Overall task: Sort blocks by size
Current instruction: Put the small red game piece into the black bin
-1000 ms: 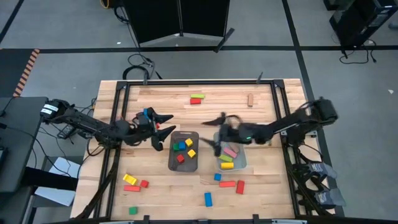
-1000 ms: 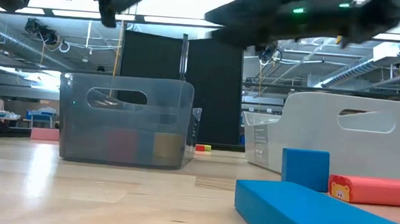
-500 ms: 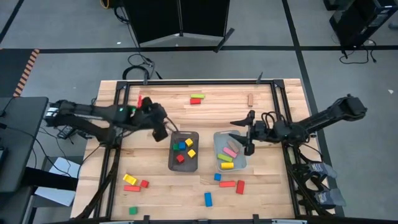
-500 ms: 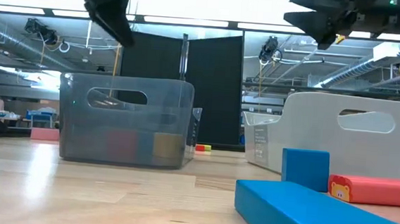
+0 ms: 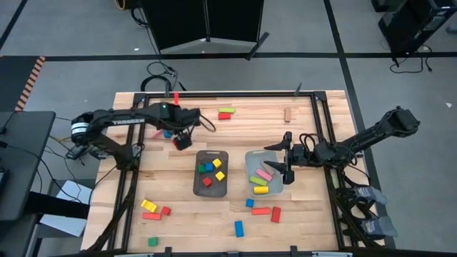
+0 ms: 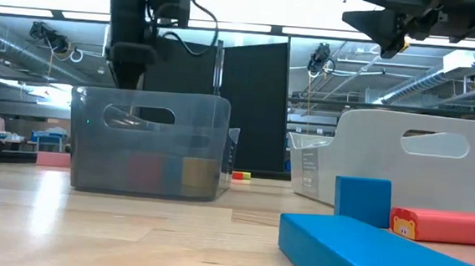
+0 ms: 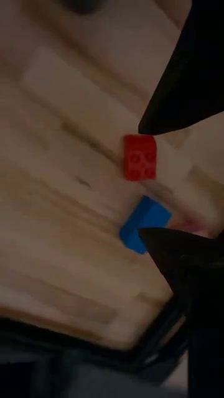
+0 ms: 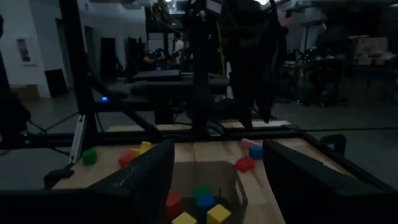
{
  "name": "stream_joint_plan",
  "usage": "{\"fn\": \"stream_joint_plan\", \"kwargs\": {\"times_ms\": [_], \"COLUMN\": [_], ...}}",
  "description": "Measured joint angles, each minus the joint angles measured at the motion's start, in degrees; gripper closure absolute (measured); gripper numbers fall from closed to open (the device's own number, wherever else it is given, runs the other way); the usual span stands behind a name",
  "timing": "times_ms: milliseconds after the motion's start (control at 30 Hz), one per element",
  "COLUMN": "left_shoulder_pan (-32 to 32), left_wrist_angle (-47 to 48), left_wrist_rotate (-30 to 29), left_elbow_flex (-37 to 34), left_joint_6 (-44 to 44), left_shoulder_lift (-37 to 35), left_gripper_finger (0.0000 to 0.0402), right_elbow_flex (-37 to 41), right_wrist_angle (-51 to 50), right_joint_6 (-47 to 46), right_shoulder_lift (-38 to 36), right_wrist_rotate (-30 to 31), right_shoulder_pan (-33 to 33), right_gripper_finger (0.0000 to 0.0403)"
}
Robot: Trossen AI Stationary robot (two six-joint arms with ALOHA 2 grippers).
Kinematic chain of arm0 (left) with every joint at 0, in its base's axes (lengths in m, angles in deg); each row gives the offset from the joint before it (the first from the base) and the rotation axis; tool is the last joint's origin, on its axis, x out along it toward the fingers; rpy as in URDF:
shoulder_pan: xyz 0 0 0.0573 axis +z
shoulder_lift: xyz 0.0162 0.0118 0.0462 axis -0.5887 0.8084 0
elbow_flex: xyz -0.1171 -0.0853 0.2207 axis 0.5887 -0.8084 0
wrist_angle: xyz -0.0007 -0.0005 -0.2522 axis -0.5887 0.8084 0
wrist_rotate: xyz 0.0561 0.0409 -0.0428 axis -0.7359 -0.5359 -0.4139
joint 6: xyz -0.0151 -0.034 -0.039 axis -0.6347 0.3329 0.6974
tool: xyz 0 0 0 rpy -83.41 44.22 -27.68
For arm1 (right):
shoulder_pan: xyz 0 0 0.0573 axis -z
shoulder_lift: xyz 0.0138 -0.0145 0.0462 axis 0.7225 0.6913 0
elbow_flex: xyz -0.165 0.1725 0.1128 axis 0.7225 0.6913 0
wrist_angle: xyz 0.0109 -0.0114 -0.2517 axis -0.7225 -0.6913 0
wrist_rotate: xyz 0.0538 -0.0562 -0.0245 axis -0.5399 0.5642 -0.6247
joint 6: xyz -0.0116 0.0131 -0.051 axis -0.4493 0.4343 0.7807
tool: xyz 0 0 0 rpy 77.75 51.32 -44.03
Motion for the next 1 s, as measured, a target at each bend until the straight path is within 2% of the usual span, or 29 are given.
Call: {"fn": "stream_joint_plan", "kwargs": {"times_ms": [167, 333, 600, 1000], "left_shoulder_pan": [-2.4, -2.9, -2.8, -1.3], "left_wrist_angle": [-0.1, -0.2, -6.6, -15.2], "left_wrist_rotate": [0.2, 3.1, 3.3, 2.4], "left_elbow_flex": [-1.3, -3.6, -9.4, -17.4], "left_joint_6": [-16.7, -26.3, -33.5, -36.6], "left_shoulder_lift": [2.3, 5.2, 7.6, 7.6], "left_gripper_finger": [0.0138, 0.0138, 0.0138, 0.0138], "right_elbow_flex": [0.0, 0.0, 0.0, 0.0], "right_wrist_angle": [-0.3, -0.7, -0.7, -0.6], "right_joint_6": [0.8, 1.3, 1.3, 1.2], "right_shoulder_lift": [0.0, 0.0, 0.0, 0.0], "right_wrist_rotate": [0.0, 0.0, 0.0, 0.0], "right_shoulder_pan": [-1.4, -2.3, -2.6, -2.5], "right_gripper_finger": [0.0148, 0.0149, 0.0148, 0.0150]}}
